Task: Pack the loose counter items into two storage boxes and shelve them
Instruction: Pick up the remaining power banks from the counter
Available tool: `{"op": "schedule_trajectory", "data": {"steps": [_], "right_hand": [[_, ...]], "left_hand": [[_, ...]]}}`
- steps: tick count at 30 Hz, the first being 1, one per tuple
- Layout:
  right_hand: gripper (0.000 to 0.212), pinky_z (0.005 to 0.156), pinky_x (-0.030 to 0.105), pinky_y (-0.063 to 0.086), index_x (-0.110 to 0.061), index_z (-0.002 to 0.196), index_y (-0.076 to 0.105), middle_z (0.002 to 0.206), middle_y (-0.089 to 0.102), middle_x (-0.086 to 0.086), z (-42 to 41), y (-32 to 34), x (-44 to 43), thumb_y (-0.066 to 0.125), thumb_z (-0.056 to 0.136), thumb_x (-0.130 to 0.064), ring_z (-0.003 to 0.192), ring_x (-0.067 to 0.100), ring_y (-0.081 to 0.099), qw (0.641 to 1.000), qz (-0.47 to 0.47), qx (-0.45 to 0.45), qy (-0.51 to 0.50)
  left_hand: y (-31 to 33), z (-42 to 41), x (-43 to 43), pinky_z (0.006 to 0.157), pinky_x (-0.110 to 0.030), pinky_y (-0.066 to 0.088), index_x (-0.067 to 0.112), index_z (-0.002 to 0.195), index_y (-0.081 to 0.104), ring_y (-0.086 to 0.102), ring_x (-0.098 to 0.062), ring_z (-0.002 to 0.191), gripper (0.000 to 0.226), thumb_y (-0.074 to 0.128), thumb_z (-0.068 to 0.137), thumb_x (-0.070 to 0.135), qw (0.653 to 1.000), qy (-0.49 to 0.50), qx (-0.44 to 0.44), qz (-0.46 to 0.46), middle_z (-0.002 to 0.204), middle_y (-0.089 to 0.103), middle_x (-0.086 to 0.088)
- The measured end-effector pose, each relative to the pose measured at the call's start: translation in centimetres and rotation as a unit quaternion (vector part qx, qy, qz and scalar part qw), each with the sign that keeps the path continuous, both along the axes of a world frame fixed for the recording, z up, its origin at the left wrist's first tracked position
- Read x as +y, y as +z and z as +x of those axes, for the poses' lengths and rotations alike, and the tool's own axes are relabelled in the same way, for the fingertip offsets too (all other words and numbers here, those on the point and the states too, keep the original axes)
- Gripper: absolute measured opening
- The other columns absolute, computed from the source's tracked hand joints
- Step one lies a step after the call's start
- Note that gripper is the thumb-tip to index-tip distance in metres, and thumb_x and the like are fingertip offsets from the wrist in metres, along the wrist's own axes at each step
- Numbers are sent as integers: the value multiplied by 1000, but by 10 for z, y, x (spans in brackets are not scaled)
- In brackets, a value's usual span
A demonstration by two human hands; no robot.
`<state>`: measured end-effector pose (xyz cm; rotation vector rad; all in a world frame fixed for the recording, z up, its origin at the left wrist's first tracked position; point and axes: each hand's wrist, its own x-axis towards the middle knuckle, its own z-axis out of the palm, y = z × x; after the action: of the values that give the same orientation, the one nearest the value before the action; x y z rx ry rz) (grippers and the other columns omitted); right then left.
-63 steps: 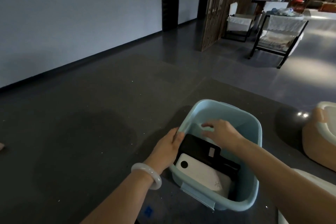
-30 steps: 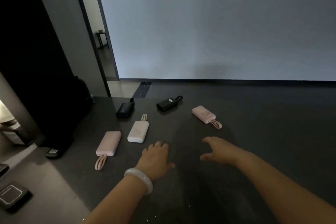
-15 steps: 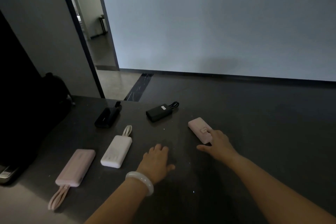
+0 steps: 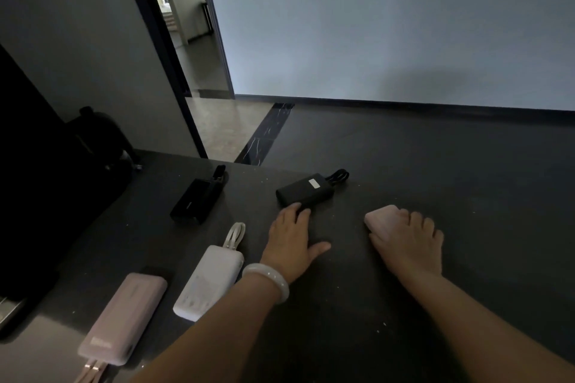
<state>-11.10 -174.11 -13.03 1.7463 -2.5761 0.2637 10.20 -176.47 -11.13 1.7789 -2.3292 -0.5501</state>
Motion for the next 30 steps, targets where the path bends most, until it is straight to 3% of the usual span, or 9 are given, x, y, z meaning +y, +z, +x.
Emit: {"op": "schedule_trajectory", "data": {"steps": [4, 7, 13, 22, 25, 30], "right_hand": [[76, 95, 38, 40, -13, 138, 35, 129, 48, 8, 6, -7, -6, 45, 86, -67, 114, 24, 47, 1000, -15, 11, 10], [79, 96, 37, 40, -14, 140, 32, 130, 47, 7, 9, -9, -8, 45, 84, -69, 115, 23, 47, 1000, -13, 18, 6], [82, 98, 37, 39, -16, 142, 30, 132, 45, 6, 6, -7, -16, 47, 83, -70, 118, 24, 45, 1000, 0, 6, -1], [79, 99, 35, 39, -21, 141, 27, 131, 44, 2, 2, -1, 63, 46, 82, -71, 117, 20, 45, 999, 30, -7, -15], [81, 101, 36, 39, -22, 142, 27, 132, 44, 1, -2, 3, 107, 44, 82, -73, 118, 20, 45, 998, 42, 3, -37], [85, 102, 40, 40, -20, 145, 26, 135, 44, 5, 2, 11, 176, 48, 81, -72, 121, 23, 45, 999, 38, -13, -28]], "left_hand": [[-2, 13, -45, 121, -46, 2, 24, 155, 11, -4, -24, 150, 101, 68, 80, 58, 998, 21, -16, -61, 162, -2, -1], [-3, 15, -83, 120, -47, 1, 24, 156, 2, -6, -26, 150, 111, 70, 77, 60, 999, 21, -42, -27, 163, -4, -4], [-11, 12, -104, 118, -44, 21, 19, 154, 17, 24, -25, 145, 89, 68, 86, 44, 1000, 5, -17, 10, 158, 24, -5], [-8, 47, -20, 120, -43, 22, 28, 152, 24, 24, -18, 145, 84, 73, 84, 28, 991, -90, 50, 87, 157, 27, 2], [-7, 58, 26, 121, -38, 20, 30, 151, 24, 21, -14, 146, 84, 74, 84, 27, 984, -142, 49, 100, 156, 26, 5], [7, 64, 91, 121, -41, 18, 30, 148, 32, 21, -14, 145, 80, 75, 82, 19, 960, -246, 26, 128, 154, 31, 7]]}}
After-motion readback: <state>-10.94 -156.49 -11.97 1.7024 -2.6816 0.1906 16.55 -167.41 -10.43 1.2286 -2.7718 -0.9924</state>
